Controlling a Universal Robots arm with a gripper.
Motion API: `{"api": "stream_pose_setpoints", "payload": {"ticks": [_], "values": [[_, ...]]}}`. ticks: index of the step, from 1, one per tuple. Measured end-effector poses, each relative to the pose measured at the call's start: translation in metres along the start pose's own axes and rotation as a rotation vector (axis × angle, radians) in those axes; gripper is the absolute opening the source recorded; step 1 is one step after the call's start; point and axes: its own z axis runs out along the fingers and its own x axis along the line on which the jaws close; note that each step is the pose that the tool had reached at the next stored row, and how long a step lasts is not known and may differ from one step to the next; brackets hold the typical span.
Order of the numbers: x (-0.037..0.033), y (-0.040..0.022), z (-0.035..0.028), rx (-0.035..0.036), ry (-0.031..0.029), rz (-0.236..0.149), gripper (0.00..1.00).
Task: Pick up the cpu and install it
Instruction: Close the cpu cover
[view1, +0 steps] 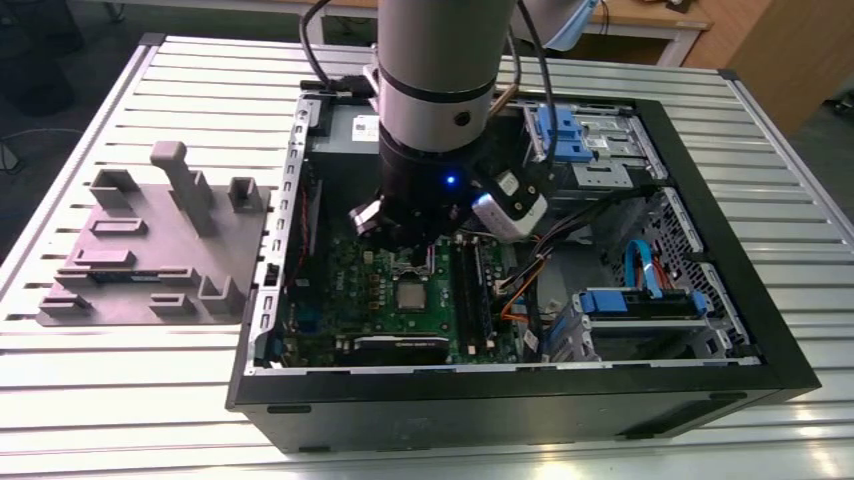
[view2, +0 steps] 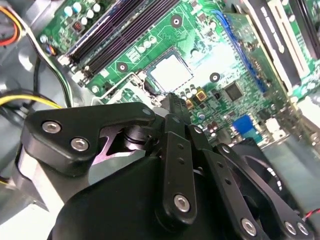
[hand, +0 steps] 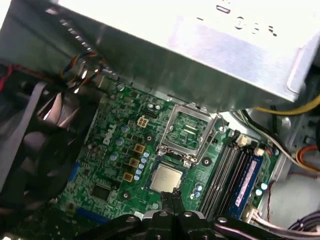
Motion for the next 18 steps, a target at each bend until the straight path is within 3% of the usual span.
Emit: {"api": "stream_pose_setpoints", "payload": {"ticks": [18], "values": [[0.0000, 0.0000, 0.0025, -0.0020, 0.0031, -0.328, 0.10]]}}
